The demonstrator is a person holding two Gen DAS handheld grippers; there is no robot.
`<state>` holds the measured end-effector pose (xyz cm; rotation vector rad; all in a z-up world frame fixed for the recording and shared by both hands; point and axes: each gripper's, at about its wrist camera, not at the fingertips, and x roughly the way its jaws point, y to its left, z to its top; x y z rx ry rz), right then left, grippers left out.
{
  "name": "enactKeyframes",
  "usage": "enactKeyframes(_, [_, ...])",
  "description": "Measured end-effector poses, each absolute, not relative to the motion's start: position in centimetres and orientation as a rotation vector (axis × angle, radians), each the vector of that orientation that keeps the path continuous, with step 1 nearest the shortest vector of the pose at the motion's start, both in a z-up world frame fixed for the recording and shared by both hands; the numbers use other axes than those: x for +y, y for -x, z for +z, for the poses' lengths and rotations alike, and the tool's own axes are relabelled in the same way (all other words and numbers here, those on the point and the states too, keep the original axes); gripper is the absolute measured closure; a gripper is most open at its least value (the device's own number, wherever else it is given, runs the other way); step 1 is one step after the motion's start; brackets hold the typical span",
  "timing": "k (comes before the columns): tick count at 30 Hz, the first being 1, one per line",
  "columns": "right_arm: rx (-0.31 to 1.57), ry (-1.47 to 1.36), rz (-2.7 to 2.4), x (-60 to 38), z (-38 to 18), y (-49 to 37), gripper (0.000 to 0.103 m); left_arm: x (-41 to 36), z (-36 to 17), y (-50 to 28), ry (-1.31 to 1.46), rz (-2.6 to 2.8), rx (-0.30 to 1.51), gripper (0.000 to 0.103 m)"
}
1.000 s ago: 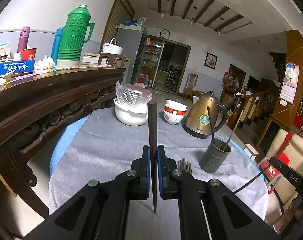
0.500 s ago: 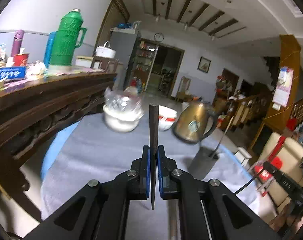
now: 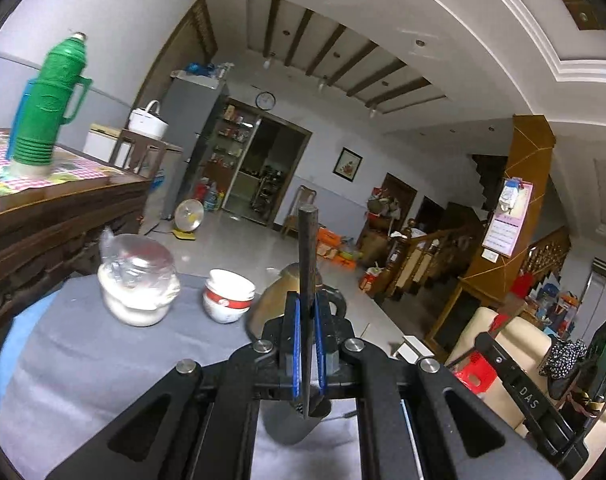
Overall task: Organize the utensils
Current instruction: 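Lower the left gripper's chopstick into the cup while the right gripper lowers its own, then open both grippers releasing the chopsticks and move back over the cloth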
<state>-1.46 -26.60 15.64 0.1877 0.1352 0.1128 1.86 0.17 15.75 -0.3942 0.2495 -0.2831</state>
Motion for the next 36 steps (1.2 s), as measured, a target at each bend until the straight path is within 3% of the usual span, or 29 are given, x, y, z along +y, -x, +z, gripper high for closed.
enactKeyframes(8, [0.209, -0.186, 0.118, -26.3, 13.5, -4.4, 0.097, -3.5, 13.2, -7.9, 0.346, -0.295, 0.339, 0.096])
enactKeyframes(24, [0.428, -0.17, 0.149, -26.3, 8.1, -9.8, 0.096, -5.8, 8.9, -11.6, 0.284, -0.302, 0.508, 0.096])
enactKeyframes(26, [0.457, -0.165, 0.162, -26.1, 7.8, -10.2, 0.095, -5.7, 9.1, -11.3, 0.284, -0.294, 0.512, 0.092])
enactKeyframes(28, [0.467, -0.167, 0.163, -26.1, 7.9, -10.2, 0.095, -5.2, 9.6, -10.7, 0.292, -0.285, 0.501, 0.068])
enactKeyframes(30, [0.451, -0.162, 0.141, -26.2, 8.4, -9.5, 0.094, -4.3, 10.6, -9.6, 0.314, -0.277, 0.462, 0.053])
enactKeyframes(31, [0.44, -0.16, 0.128, -26.4, 8.8, -9.1, 0.094, -3.8, 11.1, -8.9, 0.318, -0.268, 0.439, 0.049])
enactKeyframes(34, [0.401, -0.161, 0.083, -27.2, 10.0, -7.1, 0.08, -1.6, 12.7, -6.6, 0.326, -0.243, 0.387, 0.041])
enactKeyframes(35, [0.392, -0.169, 0.075, -27.5, 10.3, -6.5, 0.067, -0.7, 13.1, -5.7, 0.333, -0.228, 0.371, 0.038])
enactKeyframes(36, [0.38, -0.182, 0.06, -27.9, 10.5, -5.6, 0.038, 0.3, 13.4, -4.6, 0.339, -0.204, 0.354, 0.032])
